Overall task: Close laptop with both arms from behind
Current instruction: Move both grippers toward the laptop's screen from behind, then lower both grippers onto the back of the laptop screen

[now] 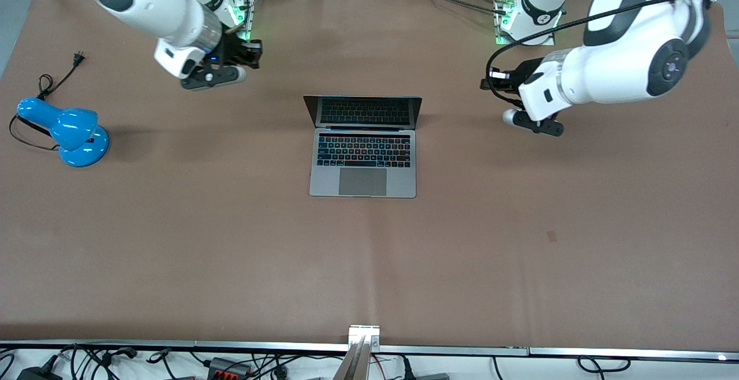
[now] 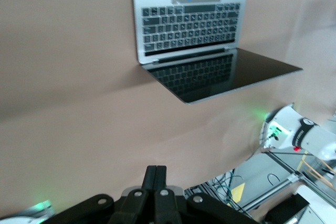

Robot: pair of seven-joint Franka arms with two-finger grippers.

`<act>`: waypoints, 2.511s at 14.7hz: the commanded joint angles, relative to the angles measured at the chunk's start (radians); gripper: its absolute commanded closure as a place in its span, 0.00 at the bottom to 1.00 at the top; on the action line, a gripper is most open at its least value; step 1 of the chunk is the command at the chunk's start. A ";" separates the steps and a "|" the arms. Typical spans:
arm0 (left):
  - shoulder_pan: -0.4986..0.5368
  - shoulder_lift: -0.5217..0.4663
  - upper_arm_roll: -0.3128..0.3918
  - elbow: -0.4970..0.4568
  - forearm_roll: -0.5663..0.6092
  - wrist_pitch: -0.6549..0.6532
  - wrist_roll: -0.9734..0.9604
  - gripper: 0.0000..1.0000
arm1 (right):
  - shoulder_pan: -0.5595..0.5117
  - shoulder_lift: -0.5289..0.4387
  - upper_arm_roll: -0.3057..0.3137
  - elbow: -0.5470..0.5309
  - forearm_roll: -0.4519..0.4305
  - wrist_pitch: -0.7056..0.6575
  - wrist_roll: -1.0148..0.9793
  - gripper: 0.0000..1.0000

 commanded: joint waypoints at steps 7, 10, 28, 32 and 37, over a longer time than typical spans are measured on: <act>0.009 -0.125 -0.196 -0.365 -0.257 0.385 0.110 1.00 | 0.166 0.033 -0.013 -0.112 0.066 0.124 0.145 1.00; 0.008 -0.108 -0.290 -0.370 -0.257 0.493 0.028 1.00 | 0.181 0.047 -0.014 -0.112 0.127 0.148 0.148 1.00; -0.018 0.127 -0.434 -0.360 -0.205 0.987 -0.058 1.00 | 0.207 0.375 -0.014 0.109 0.133 0.310 0.144 1.00; -0.006 0.164 -0.418 -0.323 -0.201 0.987 0.005 1.00 | 0.207 0.422 -0.016 0.163 0.133 0.308 0.147 1.00; 0.009 0.205 -0.402 -0.284 -0.189 0.990 0.036 1.00 | 0.192 0.449 -0.016 0.197 0.130 0.308 0.135 1.00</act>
